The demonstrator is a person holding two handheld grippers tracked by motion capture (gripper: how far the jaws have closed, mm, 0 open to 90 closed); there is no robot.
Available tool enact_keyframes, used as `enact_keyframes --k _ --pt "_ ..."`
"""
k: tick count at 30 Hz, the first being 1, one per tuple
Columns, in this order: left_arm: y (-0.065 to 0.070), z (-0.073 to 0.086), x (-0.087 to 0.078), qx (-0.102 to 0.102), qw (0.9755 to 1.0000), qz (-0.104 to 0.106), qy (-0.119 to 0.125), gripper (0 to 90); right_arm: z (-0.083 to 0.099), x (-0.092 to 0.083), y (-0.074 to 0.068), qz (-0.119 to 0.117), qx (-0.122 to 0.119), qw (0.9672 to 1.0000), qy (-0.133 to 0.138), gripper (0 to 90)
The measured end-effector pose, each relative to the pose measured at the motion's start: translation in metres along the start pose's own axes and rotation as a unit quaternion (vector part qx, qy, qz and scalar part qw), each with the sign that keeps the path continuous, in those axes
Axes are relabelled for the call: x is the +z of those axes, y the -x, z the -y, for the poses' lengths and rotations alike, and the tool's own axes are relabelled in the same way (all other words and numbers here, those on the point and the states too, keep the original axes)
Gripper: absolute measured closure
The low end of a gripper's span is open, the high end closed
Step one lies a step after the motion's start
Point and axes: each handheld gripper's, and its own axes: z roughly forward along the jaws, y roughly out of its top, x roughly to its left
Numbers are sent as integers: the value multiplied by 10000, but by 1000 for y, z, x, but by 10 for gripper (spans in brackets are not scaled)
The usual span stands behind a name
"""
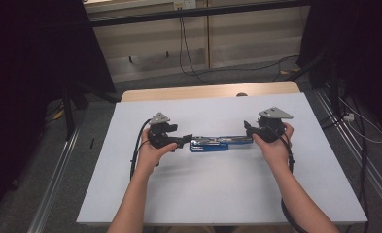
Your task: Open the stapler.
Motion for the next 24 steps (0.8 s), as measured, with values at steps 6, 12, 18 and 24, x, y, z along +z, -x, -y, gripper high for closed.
enact_keyframes --k 6,12,18,24 --pt "0 0 -4 90 9999 -32 -77 139 1 1 12 156 86 9998 -56 271" --pt "0 0 -4 91 9998 -30 -162 118 5 7 23 256 215 9993 -160 240" --pt "0 0 -7 110 9996 -75 -233 102 7 15 31 345 293 9986 -262 220" --pt "-1 0 -11 47 9999 -43 -146 95 13 29 36 438 344 9975 -439 249"
